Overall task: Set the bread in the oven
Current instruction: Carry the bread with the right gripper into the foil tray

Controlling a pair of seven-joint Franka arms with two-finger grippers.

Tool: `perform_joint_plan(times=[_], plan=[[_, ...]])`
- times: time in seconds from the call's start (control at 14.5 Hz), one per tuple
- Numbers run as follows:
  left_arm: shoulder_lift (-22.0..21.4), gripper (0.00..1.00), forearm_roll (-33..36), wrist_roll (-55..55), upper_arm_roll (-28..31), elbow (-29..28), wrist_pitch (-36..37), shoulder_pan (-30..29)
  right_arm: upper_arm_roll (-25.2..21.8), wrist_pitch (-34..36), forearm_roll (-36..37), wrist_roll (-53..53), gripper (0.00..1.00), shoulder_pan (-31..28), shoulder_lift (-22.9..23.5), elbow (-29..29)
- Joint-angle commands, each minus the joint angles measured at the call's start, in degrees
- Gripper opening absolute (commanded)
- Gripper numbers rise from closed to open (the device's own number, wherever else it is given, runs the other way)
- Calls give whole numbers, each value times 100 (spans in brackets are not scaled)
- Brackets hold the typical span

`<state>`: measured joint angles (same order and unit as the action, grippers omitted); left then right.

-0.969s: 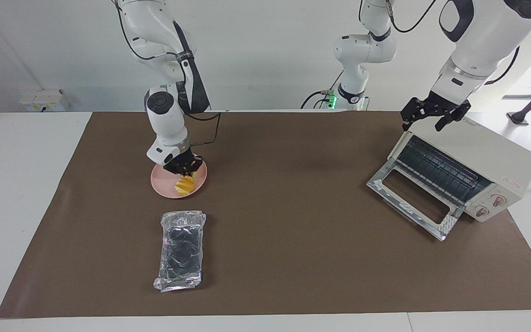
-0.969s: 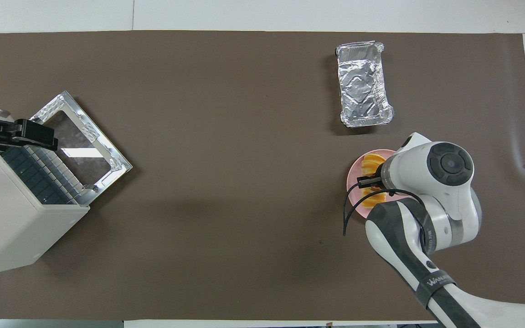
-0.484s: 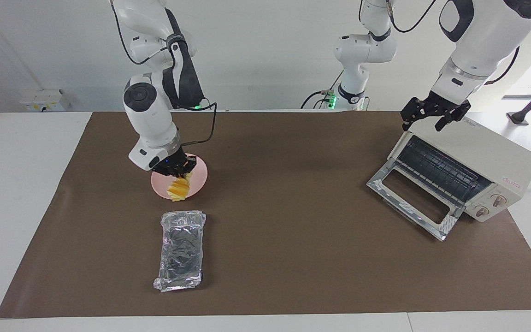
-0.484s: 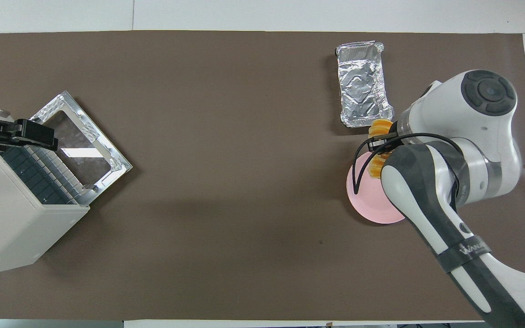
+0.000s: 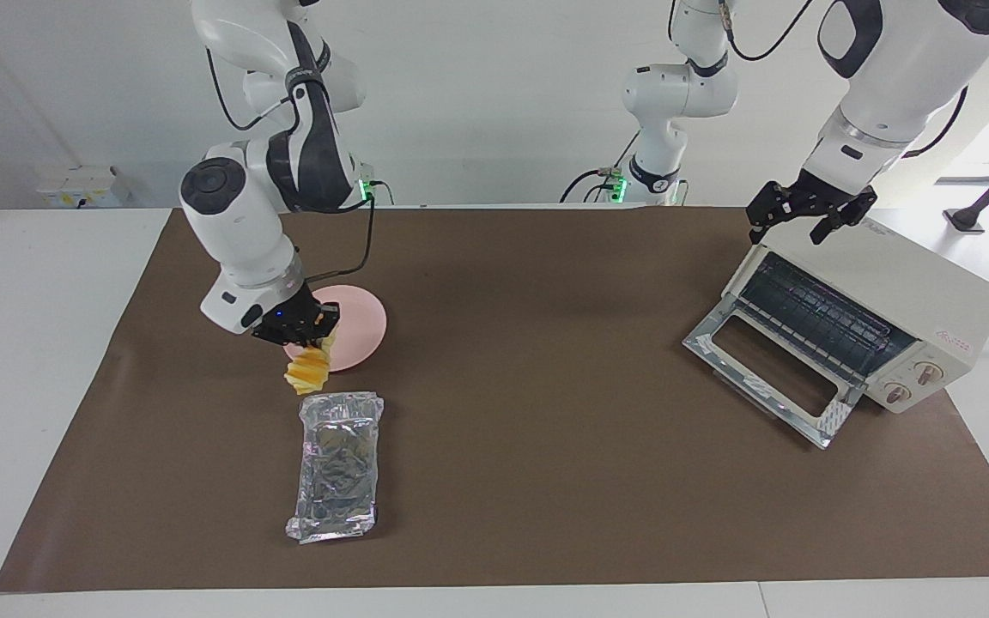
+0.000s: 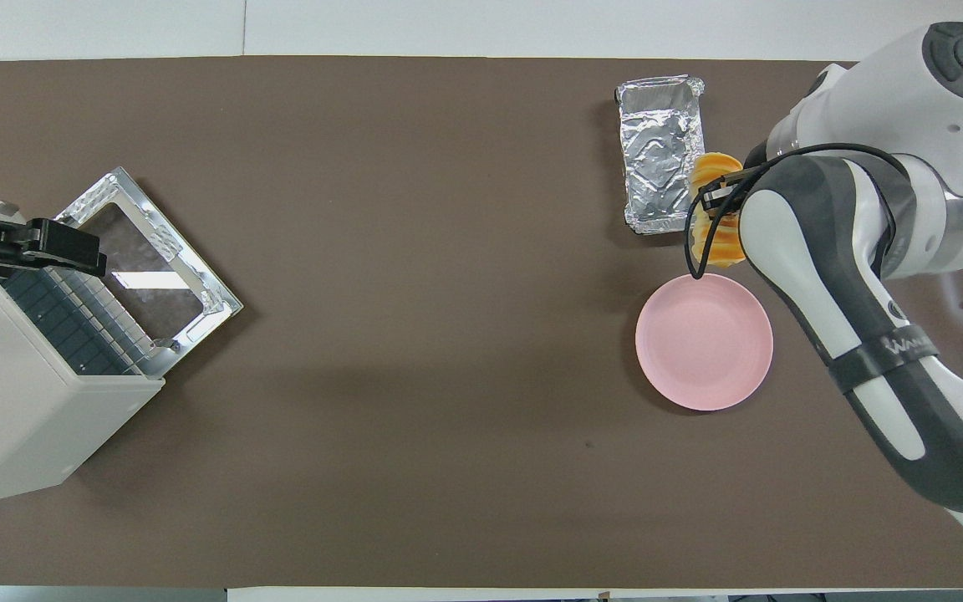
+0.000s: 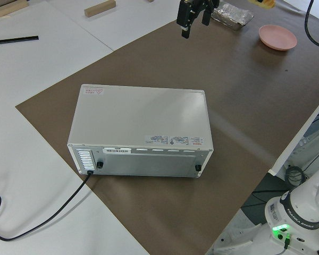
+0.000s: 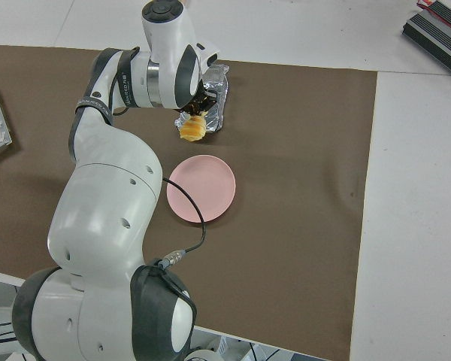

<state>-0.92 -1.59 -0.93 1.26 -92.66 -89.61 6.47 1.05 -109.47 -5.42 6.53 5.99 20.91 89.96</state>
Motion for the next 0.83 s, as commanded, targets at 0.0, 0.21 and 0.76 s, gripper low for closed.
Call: perform_joint_plan(times=[0.0,0.21,0.76], plan=[[-180,100,18,49,24,-182,23,12,18,496,-47,103,0,-45,1096,-1512],[-180,100,18,49,15,-182,23,12,1,497,-38,103,0,8,1931,-2506],[-180,100,18,49,23,-182,23,12,-8,102,261,103,0,210,2646,-3046]])
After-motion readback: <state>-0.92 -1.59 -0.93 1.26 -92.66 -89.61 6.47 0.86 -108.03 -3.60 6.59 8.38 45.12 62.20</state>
